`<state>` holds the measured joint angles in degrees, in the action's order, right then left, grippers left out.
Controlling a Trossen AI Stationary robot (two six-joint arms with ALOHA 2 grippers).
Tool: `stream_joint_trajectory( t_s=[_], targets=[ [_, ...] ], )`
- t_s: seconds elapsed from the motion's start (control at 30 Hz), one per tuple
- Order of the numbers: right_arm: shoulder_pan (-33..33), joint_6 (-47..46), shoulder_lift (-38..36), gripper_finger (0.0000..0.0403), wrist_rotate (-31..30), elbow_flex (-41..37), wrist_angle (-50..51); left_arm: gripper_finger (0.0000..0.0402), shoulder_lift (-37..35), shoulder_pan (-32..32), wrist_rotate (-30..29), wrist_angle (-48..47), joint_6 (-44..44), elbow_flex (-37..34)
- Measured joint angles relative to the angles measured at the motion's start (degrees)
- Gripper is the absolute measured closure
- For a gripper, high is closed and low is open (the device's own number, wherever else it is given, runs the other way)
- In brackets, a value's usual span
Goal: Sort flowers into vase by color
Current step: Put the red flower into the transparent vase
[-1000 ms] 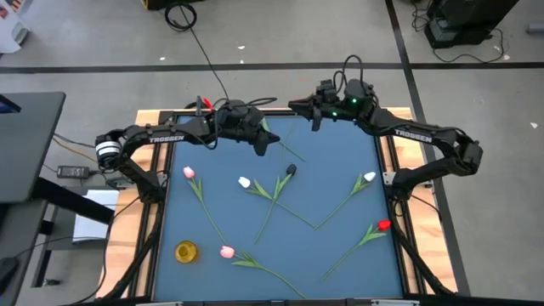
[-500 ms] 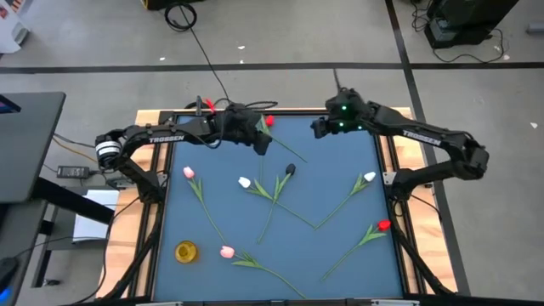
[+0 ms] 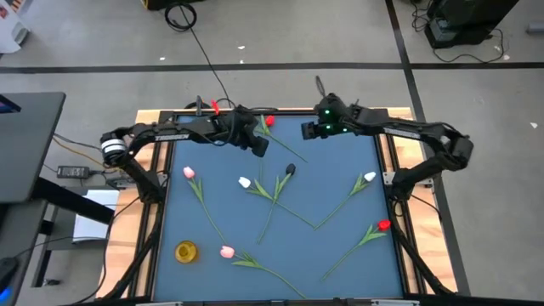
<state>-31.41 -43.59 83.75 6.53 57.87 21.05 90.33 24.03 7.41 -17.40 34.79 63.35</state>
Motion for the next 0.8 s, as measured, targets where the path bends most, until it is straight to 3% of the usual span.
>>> stream_joint_trajectory(
  t_s=[0.2, 0.43, 0.57, 0.8],
  targets=[
    [1.68, -3.91, 8.51, 0.0282, 5.27, 0.00, -10.13, 0.0225, -3.59, 0.00, -2.64, -5.94, -2.26, 0.02],
    [4.04, -4.94, 10.48, 0.0282, 5.17, 0.00, -11.25, 0.0225, -3.76, -0.19, -3.52, -7.86, -3.01, 0.02],
    [4.34, -4.88, 7.95, 0.0282, 2.29, 0.00, -7.97, 0.0225, 0.26, -0.79, -5.28, -5.25, -3.58, 0.06],
    [3.80, -0.80, 2.42, 0.0282, -2.59, 0.00, 3.04, 0.0225, 12.69, -0.05, -7.76, 8.54, -3.04, 0.04]
  ],
)
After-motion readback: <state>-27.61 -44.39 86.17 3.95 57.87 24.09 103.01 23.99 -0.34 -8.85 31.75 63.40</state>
